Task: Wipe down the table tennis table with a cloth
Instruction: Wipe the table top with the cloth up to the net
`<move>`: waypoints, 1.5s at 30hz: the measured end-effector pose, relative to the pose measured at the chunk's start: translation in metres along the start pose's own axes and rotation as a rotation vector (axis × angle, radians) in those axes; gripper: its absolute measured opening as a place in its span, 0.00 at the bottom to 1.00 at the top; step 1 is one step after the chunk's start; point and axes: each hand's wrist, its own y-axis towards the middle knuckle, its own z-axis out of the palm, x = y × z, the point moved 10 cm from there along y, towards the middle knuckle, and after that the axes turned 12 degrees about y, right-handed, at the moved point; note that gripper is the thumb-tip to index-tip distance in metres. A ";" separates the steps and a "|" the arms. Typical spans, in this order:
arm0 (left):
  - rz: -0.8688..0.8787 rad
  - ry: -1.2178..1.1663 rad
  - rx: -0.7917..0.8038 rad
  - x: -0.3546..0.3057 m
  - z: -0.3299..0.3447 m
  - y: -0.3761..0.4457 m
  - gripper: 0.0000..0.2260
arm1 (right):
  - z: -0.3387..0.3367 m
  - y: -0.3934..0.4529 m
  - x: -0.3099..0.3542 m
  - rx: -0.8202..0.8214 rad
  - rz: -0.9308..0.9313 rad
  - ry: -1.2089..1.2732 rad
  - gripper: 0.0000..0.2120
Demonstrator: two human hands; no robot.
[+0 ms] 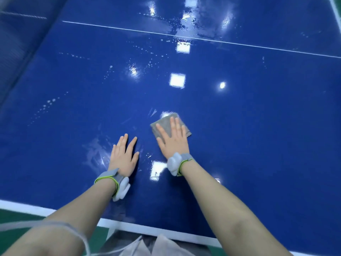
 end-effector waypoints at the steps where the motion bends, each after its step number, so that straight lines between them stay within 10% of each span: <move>1: 0.000 0.002 0.007 0.003 0.001 -0.004 0.23 | -0.009 -0.001 -0.020 -0.047 0.082 0.014 0.25; 18: 0.001 -0.004 -0.029 0.017 0.010 -0.018 0.27 | 0.023 -0.067 0.005 -0.018 0.138 0.050 0.25; 24: 0.182 0.046 0.022 0.027 0.010 -0.023 0.27 | -0.001 -0.084 -0.056 -0.110 0.457 -0.023 0.28; 34: 0.329 0.058 0.031 0.060 0.008 -0.034 0.26 | 0.076 -0.087 0.088 -0.013 0.290 -0.001 0.26; 45: 0.417 0.066 0.027 0.119 0.007 -0.049 0.24 | 0.053 -0.126 0.013 -0.204 0.632 0.042 0.26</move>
